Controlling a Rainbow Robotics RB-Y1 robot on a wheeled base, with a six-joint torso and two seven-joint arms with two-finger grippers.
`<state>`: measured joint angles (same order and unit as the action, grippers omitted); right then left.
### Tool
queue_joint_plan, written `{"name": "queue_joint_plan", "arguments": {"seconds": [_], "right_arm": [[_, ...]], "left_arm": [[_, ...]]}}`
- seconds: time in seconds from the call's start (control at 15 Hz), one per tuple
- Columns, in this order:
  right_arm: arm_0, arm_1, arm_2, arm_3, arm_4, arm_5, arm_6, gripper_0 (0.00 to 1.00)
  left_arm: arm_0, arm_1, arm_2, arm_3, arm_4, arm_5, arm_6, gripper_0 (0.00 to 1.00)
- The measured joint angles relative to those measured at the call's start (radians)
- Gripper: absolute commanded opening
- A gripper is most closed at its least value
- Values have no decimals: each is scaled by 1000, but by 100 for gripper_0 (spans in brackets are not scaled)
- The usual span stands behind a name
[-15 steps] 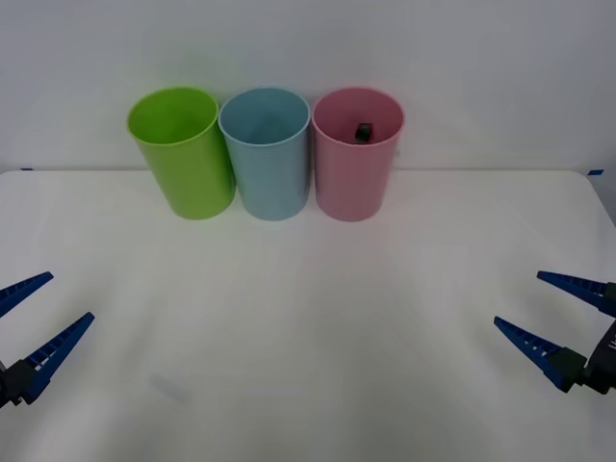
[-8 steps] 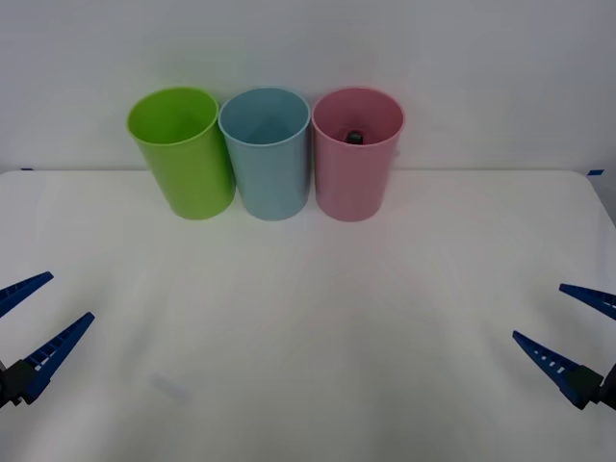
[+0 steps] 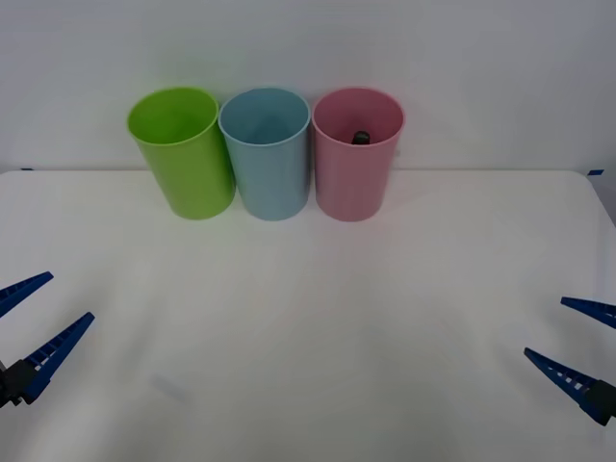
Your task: Grasp the object on the table and drop it into the matching bin: aluminum can to the light blue bin, PET bottle to the pink bin.
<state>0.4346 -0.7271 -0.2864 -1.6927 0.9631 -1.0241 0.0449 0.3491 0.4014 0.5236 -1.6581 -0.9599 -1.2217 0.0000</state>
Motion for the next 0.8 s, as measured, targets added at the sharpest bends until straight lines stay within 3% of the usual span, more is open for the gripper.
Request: {"name": "queue_joint_plan", "arguments": {"seconds": [0.8], "right_arm": [[4,17,-14,14,-17,-73,18,100]], "left_arm": [[0,0,0,0,0,0,0,100]]}}
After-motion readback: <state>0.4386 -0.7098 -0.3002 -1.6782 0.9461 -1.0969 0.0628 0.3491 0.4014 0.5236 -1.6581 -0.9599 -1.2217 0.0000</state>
